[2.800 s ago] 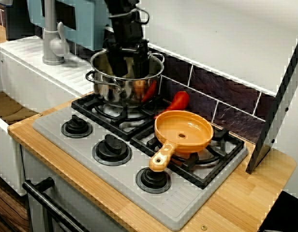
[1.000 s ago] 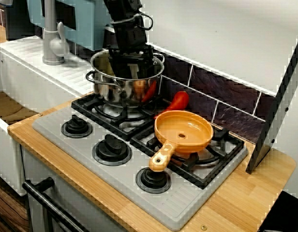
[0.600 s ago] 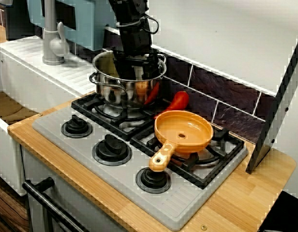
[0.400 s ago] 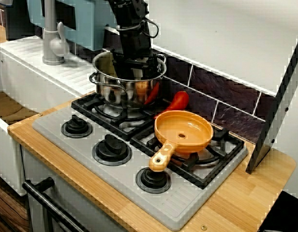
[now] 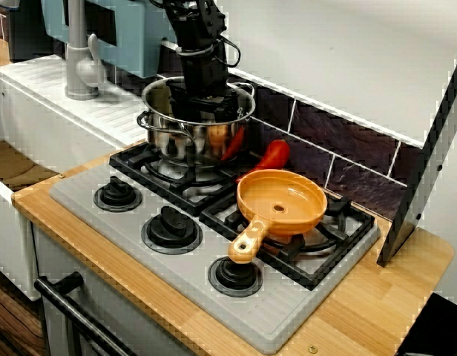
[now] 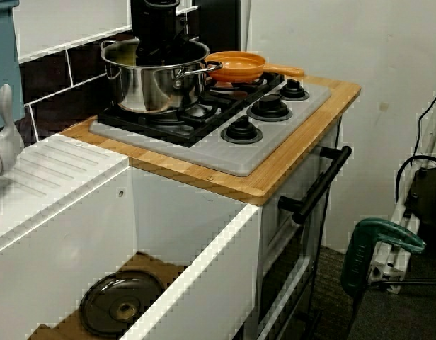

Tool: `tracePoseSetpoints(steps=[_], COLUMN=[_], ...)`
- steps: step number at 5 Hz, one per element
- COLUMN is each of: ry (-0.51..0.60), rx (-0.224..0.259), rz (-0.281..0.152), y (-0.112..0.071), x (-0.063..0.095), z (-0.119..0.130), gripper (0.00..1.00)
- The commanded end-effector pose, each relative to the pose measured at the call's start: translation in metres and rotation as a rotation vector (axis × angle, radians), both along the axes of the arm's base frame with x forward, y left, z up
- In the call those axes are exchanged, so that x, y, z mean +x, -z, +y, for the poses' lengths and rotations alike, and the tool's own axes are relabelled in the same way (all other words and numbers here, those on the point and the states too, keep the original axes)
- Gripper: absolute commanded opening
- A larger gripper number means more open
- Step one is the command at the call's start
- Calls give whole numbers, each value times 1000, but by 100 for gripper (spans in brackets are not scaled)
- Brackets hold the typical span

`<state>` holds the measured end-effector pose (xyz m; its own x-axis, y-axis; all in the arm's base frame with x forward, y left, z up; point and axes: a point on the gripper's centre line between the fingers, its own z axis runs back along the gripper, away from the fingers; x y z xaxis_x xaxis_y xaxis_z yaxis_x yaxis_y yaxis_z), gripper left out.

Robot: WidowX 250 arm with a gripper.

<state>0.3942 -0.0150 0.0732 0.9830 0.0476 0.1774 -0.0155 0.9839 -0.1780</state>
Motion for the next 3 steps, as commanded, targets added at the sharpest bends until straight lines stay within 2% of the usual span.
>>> tracePoseSetpoints(steps=[1,3], ry=[2,-16], rx=[30,13], rz=[-45,-31], y=[-14,-22], x=[-2,2], z=[3,6], gripper=[0,0])
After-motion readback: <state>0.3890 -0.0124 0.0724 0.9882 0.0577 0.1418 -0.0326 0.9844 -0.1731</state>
